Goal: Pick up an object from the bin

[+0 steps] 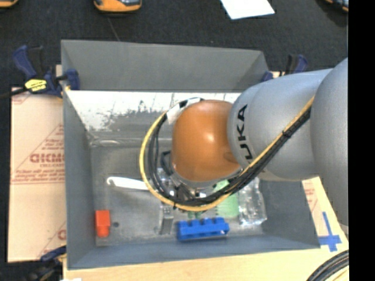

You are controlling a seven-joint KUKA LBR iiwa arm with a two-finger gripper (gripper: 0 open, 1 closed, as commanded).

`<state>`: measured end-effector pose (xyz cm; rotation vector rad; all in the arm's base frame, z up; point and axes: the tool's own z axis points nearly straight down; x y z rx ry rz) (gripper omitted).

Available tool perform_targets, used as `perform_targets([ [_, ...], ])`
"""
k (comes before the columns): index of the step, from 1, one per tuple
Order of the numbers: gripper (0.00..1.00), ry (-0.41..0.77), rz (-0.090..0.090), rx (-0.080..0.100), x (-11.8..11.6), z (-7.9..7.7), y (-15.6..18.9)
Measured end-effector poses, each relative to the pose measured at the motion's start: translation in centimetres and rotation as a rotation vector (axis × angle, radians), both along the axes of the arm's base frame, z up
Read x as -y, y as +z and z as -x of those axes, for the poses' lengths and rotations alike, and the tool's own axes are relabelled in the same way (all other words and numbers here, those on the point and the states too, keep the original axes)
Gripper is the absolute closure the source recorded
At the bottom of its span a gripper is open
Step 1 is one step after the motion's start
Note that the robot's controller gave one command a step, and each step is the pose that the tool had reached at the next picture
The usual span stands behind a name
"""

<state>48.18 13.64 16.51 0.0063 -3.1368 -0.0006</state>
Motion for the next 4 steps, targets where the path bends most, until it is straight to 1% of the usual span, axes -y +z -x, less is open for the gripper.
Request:
perform_targets([
  [1, 0.0, -0.004, -0.001, 0.007, 0.1, -0.2, 0.3],
  [2, 0.0, 0.082, -0.001, 0.014, 7.5, -2.5, -7.2],
  [3, 0.0, 0.042, -0.003, 0.013, 9.2, -4.9, -7.6],
  [4, 0.0, 0.056, -0.004, 0.017, 9.3, -4.7, -7.1],
])
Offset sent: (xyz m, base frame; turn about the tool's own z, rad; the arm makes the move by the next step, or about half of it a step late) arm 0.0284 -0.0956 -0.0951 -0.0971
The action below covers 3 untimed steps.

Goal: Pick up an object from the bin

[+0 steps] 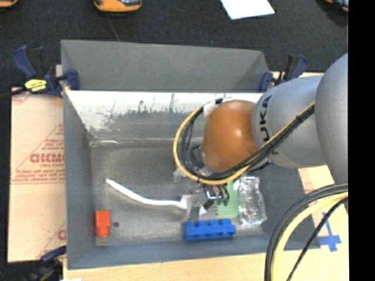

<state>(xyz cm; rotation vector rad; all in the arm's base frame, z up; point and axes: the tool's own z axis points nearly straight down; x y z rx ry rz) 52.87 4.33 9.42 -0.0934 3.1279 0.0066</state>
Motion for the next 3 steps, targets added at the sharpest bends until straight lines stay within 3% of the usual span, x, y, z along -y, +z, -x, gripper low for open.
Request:
perform_targets([
  [1, 0.0, -0.03, -0.002, 0.003, 2.22, -0.88, -2.49],
  [2, 1.0, -0.12, -0.004, 0.003, 1.91, -0.25, -2.27],
  [3, 1.0, -0.123, -0.004, 0.003, 1.9, -0.22, -2.27],
])
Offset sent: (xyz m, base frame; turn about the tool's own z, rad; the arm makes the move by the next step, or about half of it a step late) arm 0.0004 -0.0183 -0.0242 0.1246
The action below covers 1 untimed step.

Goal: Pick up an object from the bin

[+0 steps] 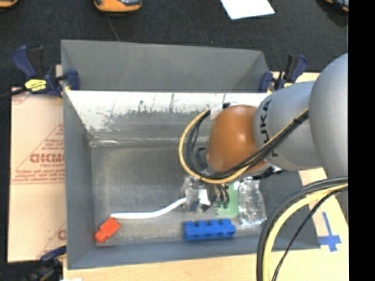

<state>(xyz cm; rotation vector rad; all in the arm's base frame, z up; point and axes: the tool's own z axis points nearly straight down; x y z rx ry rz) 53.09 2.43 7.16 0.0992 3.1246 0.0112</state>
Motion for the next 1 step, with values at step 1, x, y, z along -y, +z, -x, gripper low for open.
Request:
perform_targets([
  [1, 1.0, -0.001, 0.0, 0.002, 0.03, 0.06, 0.77],
])
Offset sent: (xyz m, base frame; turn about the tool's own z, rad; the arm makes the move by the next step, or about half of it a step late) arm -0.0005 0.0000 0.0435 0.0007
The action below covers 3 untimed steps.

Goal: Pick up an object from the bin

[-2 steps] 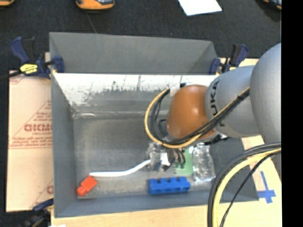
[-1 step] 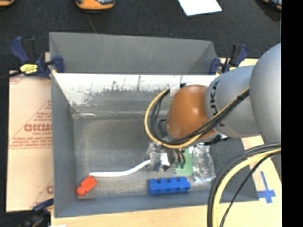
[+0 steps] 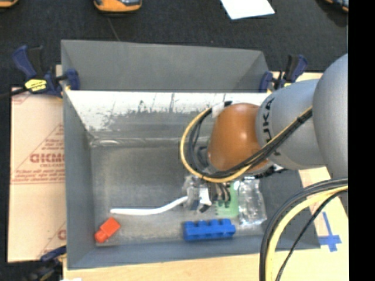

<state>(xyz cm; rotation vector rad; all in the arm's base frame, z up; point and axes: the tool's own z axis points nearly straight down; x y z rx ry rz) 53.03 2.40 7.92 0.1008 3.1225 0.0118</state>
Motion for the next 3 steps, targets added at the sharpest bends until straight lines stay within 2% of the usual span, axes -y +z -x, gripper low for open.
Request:
perform_targets([
  [2, 1.0, -0.001, 0.0, 0.0, 0.0, 0.0, 4.5],
  [3, 1.0, -0.002, -0.001, 0.003, 0.0, -0.1, 5.6],
])
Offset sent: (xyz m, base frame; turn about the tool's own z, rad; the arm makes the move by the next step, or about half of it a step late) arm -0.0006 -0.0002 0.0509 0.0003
